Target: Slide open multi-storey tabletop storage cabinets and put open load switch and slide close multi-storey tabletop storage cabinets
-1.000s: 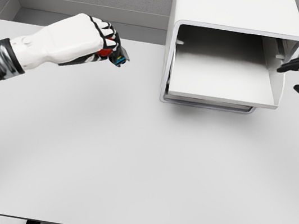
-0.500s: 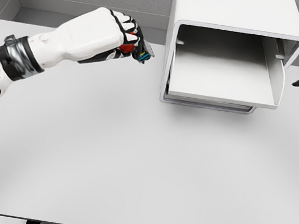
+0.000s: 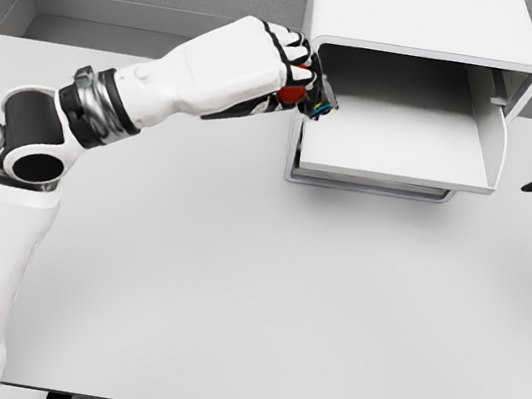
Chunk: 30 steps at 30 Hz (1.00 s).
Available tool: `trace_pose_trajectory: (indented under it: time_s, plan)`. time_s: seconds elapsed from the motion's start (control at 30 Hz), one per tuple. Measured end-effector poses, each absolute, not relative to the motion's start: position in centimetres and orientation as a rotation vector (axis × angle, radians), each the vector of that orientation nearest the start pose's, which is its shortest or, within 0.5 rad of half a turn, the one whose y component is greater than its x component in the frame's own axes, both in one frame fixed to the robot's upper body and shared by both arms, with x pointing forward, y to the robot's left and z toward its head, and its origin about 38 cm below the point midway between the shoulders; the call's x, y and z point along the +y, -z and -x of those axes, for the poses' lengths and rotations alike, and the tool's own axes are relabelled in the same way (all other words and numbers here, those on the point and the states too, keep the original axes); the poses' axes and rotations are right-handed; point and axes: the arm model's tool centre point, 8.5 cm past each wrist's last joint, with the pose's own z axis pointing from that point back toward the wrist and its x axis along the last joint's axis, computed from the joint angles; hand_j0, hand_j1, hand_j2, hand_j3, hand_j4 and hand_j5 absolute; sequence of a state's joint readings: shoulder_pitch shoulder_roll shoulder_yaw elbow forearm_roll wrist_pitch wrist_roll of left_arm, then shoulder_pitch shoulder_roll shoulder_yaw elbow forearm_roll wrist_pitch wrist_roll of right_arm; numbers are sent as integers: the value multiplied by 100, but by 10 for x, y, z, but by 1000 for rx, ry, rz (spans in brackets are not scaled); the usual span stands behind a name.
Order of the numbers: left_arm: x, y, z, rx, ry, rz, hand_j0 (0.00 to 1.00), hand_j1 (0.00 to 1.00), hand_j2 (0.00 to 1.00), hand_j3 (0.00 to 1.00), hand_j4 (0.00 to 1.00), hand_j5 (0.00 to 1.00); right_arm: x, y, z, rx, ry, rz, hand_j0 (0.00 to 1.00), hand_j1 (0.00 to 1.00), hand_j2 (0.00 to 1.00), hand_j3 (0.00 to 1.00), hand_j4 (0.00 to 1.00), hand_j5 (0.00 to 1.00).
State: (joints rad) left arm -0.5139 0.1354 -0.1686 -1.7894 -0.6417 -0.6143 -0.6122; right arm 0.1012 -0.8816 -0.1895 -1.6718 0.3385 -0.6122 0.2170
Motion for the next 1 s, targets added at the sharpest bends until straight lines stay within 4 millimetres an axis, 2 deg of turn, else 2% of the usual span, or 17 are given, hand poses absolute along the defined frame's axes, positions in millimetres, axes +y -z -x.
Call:
trace_pose_trajectory:
  time_s: [0.07, 0.4, 0.67, 0.83, 1.0]
  plan:
    - [122, -314, -399, 2619, -2065, 601, 36, 36, 36, 36, 36, 36, -428, -234, -326, -1669, -1538, 725, 63, 63, 63, 63, 63, 63]
    - [73, -311, -407, 2588, -2093, 527, 36, 36, 36, 36, 36, 36, -420, -212, -312, -1633, -1561, 666, 66, 66, 66, 66, 66, 66]
    - [55, -301, -421, 2553, -2175, 455, 36, 36, 36, 36, 36, 36, -397, -201, -307, -1672, -1576, 590, 66, 66, 66, 66, 66, 66]
    - [49, -286, -426, 2492, -2265, 472, 36, 36, 36, 36, 36, 36, -391, -194, -304, -1679, -1570, 559, 68, 68, 68, 68, 68, 68]
    - [42, -286, -430, 2443, -2298, 480, 36, 36, 36, 36, 36, 36, -384, -190, -302, -1700, -1551, 542, 68, 68, 68, 68, 68, 68]
